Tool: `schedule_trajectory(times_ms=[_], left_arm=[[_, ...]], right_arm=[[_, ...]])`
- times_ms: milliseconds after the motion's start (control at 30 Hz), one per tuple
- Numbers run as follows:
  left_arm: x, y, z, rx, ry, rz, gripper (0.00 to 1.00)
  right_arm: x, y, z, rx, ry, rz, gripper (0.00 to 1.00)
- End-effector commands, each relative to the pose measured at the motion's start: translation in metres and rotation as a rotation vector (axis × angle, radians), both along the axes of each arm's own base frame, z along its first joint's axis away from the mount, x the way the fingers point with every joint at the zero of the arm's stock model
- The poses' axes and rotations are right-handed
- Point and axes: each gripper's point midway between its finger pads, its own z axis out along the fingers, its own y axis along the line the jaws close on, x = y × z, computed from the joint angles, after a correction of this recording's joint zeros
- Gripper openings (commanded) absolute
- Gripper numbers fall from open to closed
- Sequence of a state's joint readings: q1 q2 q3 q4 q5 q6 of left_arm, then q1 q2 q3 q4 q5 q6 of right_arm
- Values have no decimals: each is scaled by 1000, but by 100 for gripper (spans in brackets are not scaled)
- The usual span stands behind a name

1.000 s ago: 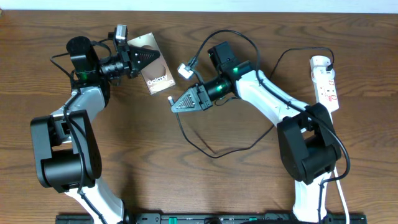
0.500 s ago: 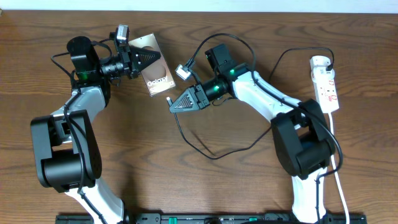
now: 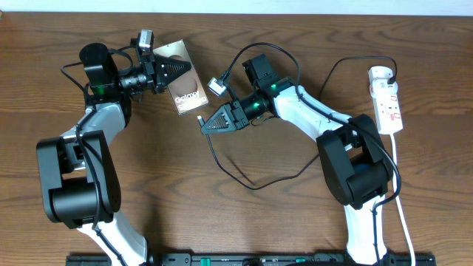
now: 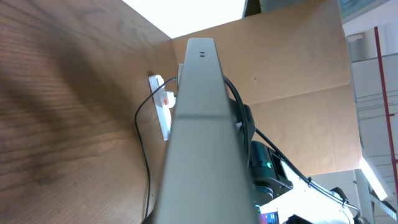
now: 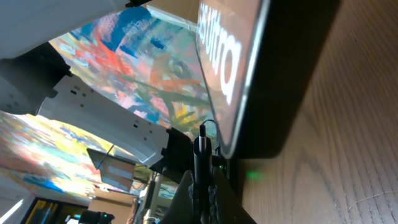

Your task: Plug charger to phone and switch on socket

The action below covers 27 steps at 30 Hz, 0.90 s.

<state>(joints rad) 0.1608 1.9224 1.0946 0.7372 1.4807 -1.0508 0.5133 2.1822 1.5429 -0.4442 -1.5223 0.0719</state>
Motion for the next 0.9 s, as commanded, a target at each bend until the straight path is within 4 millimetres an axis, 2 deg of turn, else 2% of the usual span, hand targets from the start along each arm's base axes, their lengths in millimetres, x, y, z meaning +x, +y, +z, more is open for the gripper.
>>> schedule_trajectory(times_ms=[0,700,867], left_arm=[[-2,-1,14,2,-41,-26,7],[6,1,13,2,-17,26,7],[6,-3,13,3,-18,19,7]], right_arm=[[-3,0,-1,25,24,20,1],[8,-1,2,23,12,1,1],[10,0,2,21,8,-2,1]])
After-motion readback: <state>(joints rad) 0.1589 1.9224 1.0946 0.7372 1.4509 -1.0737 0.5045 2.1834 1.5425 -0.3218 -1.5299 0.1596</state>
